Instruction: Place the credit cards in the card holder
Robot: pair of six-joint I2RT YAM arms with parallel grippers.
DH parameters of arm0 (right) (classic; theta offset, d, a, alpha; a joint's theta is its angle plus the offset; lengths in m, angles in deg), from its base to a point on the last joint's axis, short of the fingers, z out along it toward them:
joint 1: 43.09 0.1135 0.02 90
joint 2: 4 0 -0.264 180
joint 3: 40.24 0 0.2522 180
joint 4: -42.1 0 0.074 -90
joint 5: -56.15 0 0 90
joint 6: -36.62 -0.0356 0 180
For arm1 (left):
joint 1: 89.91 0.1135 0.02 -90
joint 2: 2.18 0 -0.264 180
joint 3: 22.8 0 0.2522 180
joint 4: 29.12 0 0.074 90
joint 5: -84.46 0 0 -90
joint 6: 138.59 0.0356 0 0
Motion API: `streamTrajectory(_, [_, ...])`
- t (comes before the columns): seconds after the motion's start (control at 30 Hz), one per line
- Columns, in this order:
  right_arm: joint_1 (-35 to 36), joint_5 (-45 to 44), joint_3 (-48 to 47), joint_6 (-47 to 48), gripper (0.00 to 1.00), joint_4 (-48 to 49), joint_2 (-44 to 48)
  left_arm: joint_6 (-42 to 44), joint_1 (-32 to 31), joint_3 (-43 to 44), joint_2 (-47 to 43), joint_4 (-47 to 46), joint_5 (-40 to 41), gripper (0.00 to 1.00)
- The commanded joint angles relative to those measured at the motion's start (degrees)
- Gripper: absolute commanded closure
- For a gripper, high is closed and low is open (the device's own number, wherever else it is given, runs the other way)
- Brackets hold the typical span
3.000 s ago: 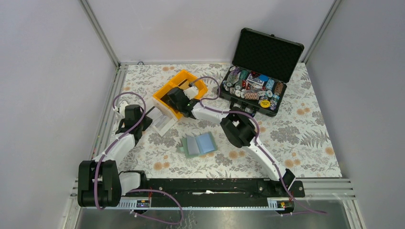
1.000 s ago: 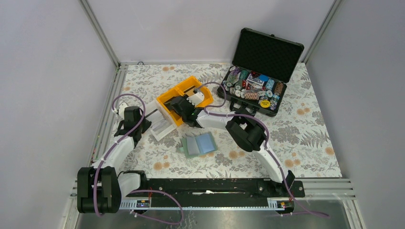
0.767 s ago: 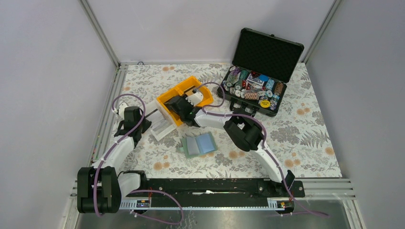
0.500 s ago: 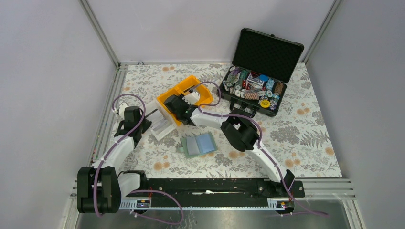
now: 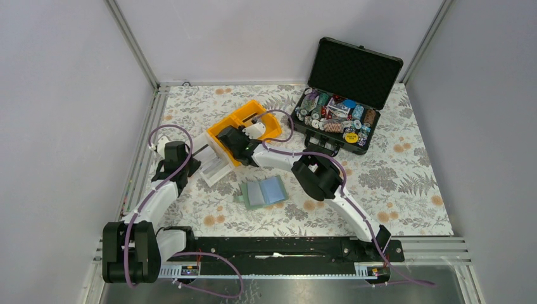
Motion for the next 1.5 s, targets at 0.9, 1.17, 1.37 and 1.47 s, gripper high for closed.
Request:
streamTrajectory(0.9, [-1.36,-6.90,15.68,6.41,1.00,21.55,13.00,0.57,-0.08,1.00,-3.61,-3.28,1.04,0.88])
streamTrajectory(1.17, [-1.00,-8.38,18.38,7.24,1.00,21.81,15.06,0.70,-0.07,1.43,-4.44,-2.47,1.98,0.88])
streamTrajectory(1.37, [-0.99,-7.93,23.64,9.68,1.00,24.53,17.96,0.92,-0.08,1.70,-5.42,-1.95,2.66,0.88])
streamTrajectory(1.47, [-0.99,-5.69,25.77,14.78,1.00,26.83,18.86,1.08,-0.08,1.91,-5.73,-1.60,2.80,0.87])
